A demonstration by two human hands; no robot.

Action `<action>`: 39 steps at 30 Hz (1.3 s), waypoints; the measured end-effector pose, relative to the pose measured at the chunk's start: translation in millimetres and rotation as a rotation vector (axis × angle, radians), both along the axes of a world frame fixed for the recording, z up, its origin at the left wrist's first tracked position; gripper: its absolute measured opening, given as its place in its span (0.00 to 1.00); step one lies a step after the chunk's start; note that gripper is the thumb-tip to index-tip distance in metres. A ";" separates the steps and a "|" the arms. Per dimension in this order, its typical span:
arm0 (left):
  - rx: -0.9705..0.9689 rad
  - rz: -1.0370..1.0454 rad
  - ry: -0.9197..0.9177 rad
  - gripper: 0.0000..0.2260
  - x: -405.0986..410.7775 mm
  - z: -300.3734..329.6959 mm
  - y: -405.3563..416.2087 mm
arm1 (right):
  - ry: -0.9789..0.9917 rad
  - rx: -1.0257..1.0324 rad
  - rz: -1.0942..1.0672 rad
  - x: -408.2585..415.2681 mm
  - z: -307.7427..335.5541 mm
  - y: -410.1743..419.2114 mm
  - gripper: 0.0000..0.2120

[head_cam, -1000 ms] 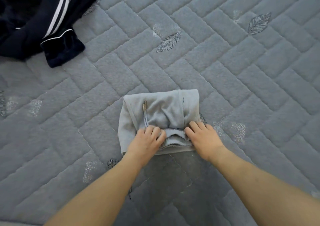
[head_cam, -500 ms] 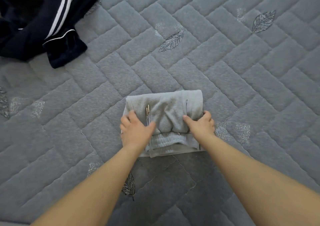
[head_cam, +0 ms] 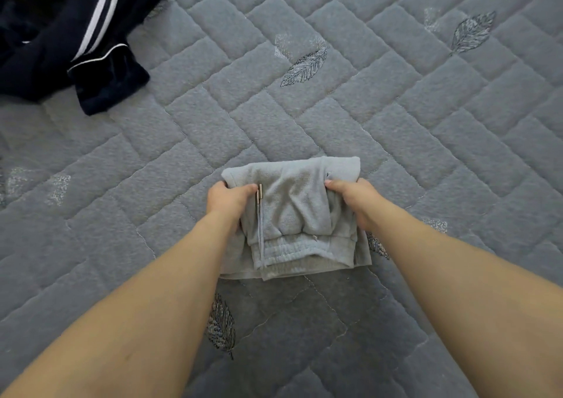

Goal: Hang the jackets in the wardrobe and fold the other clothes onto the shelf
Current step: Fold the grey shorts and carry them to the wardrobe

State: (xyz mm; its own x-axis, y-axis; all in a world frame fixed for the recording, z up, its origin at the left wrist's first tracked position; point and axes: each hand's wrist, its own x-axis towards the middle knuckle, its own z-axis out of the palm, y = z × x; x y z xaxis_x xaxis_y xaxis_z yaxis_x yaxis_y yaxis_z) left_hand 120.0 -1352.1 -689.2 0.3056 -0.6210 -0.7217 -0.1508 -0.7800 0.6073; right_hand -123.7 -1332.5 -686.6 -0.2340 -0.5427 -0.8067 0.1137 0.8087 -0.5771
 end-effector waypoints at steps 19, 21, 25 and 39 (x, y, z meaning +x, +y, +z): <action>-0.421 -0.892 0.145 0.19 -250.0 286.0 106.7 | 0.418 -0.414 -0.887 -109.9 282.6 286.3 0.15; -0.445 -1.031 0.211 0.21 -291.4 328.3 149.4 | 0.499 -0.411 -1.004 -123.6 325.0 343.4 0.14; -0.502 -1.257 0.333 0.20 -358.0 403.1 250.7 | 0.678 -0.354 -1.241 -141.3 398.1 453.7 0.13; -0.688 -1.867 0.765 0.20 -426.8 596.0 675.1 | 1.124 -0.202 -1.895 -64.6 582.2 842.3 0.17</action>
State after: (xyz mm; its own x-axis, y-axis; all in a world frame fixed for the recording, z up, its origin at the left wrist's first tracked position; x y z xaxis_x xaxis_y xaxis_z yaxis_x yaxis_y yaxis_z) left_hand -306.7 -677.0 -93.1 -0.9960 0.0771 0.0443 0.0639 0.2734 0.9598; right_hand -188.3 -490.2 -104.4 -0.6244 0.7809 0.0201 0.1216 0.1226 -0.9850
